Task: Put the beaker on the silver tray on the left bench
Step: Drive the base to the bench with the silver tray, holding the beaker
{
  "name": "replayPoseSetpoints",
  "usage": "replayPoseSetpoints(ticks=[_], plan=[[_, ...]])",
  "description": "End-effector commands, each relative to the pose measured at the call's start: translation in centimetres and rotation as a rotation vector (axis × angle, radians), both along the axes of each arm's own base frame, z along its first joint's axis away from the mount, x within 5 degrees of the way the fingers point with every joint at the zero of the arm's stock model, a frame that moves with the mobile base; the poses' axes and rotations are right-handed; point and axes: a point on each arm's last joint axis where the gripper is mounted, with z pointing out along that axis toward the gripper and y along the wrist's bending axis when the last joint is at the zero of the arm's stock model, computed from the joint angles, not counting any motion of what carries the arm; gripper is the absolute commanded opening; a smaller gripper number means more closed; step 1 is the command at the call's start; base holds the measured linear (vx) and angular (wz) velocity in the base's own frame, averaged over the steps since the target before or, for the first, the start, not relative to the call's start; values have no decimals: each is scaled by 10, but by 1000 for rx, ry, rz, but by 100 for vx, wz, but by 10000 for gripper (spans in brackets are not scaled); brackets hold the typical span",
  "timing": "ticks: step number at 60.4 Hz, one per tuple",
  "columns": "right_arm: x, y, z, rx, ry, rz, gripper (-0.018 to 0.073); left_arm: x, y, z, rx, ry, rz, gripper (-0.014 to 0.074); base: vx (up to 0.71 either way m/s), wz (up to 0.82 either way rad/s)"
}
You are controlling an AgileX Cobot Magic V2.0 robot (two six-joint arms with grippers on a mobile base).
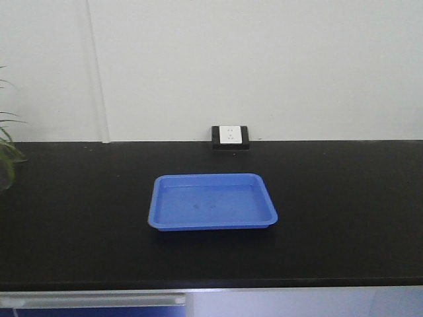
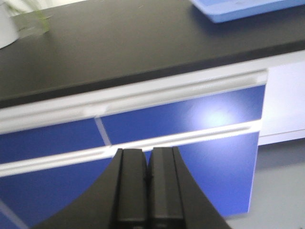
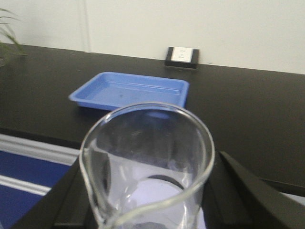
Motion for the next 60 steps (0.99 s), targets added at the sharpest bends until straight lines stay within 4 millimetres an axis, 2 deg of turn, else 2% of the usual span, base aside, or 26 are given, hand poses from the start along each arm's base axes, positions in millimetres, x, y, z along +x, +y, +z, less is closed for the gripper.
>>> replayPoseSetpoints(ticks=[1, 60], plan=[[1, 3, 16, 18, -95, 26, -11, 2, -1, 1, -5, -69, -15, 1, -31, 37], [1, 3, 16, 18, -95, 26, -11, 2, -1, 1, -5, -69, -15, 1, -30, 49]])
